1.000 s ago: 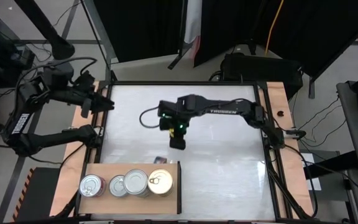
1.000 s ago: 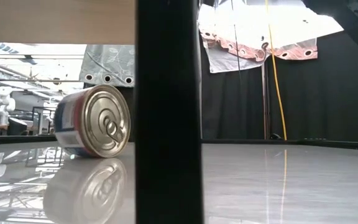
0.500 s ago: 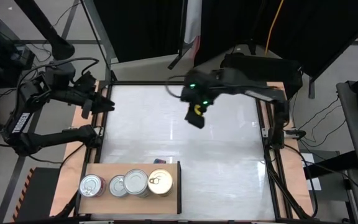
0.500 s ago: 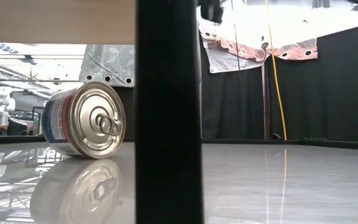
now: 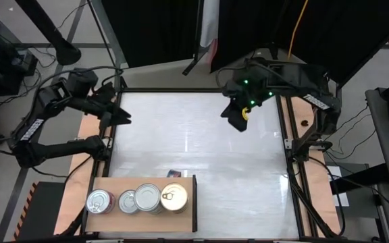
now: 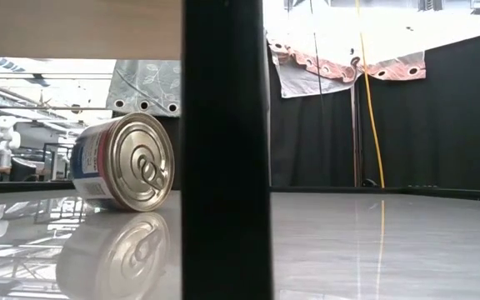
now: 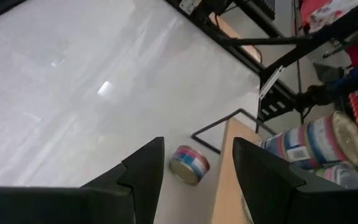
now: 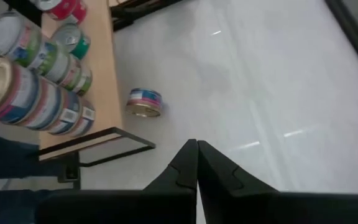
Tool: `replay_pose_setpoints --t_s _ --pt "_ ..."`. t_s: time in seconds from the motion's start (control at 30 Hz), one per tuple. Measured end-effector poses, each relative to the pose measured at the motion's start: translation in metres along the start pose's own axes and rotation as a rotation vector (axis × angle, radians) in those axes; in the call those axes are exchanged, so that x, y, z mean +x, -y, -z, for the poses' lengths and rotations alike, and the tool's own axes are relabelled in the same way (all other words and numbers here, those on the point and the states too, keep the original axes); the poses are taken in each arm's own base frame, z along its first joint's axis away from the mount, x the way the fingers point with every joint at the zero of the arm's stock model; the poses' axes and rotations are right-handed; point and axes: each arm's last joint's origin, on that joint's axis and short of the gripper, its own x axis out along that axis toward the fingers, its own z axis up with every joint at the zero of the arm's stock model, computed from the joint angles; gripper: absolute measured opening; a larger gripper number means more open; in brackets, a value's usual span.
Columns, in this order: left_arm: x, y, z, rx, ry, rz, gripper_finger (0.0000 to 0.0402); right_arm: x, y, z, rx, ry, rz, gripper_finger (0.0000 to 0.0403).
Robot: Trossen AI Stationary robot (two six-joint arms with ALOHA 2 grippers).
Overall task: Stack canned seafood by type on shelf
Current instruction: Stack the blue pink tuna can on top of the other blue pink tuna cans on the shelf
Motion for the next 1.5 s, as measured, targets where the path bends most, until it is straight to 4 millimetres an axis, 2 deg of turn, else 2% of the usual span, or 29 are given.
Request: replay_pose_setpoints --t_s 0.23,0.37,0.5,0.7,0.83,0.97,1.1,1.2,1.37,1.5 --pt "0.007 -0.004 0.002 -0.008 -0.033 0.044 0.0191 -0.003 0.011 -0.003 0.023 0.015 0.005 0.0" --pt "0.009 -0.005 0.0 0.013 -0.045 0.067 0.0191 0.007 0.01 -0.011 0.053 0.037 -0.073 0.0" --pt "0.012 -0.007 -0.002 0.057 -0.054 0.067 0.0191 0.043 0.017 -0.015 0.124 -0.016 -0.209 0.0" --pt "0.017 -0.009 -0.001 0.11 -0.114 0.077 0.0191 0.111 0.035 0.009 0.176 -0.186 -0.439 0.0" --pt "0.023 -0.011 -0.001 0.126 -0.163 0.088 0.0191 0.148 0.047 0.019 0.281 -0.194 -0.607 0.0" --pt "0.03 -0.009 -0.002 0.133 -0.199 0.119 0.0191 0.175 0.056 0.029 0.47 -0.216 -0.699 0.0" --pt "0.044 -0.013 0.004 0.132 -0.252 0.139 0.0191 0.196 0.063 0.037 0.54 -0.218 -0.758 0.0" --pt "0.057 -0.018 0.009 0.108 -0.278 0.146 0.0191 0.222 0.072 0.046 0.615 -0.29 -0.759 0.0" --pt "0.069 -0.021 0.014 0.092 -0.297 0.151 0.0191 0.259 0.083 0.051 0.674 -0.321 -0.749 0.0" --pt "0.07 -0.019 0.015 0.09 -0.305 0.129 0.0191 0.276 0.077 0.05 0.647 -0.3 -0.782 0.0"
